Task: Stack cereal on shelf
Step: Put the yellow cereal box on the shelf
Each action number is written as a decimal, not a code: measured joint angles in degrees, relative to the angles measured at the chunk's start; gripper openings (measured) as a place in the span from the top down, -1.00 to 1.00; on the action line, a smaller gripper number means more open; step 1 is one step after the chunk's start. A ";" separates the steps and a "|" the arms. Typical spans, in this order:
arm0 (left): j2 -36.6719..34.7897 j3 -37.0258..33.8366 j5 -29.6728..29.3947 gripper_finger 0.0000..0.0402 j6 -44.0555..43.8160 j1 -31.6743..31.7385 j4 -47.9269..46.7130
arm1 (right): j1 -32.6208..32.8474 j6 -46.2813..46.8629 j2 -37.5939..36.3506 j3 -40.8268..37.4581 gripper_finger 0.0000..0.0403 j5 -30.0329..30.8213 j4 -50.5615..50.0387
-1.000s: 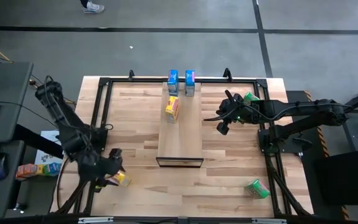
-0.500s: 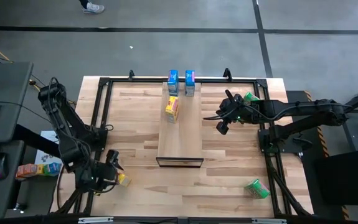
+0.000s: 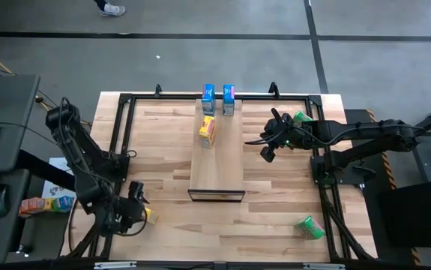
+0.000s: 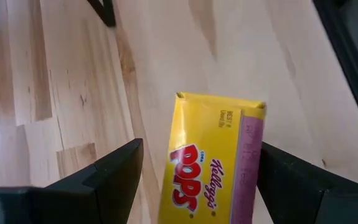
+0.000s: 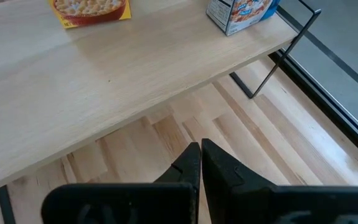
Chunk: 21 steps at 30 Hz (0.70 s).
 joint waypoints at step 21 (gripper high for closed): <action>6.09 1.73 8.82 -0.11 -0.11 7.62 1.20 | 0.00 -0.08 0.00 0.01 1.00 0.00 0.00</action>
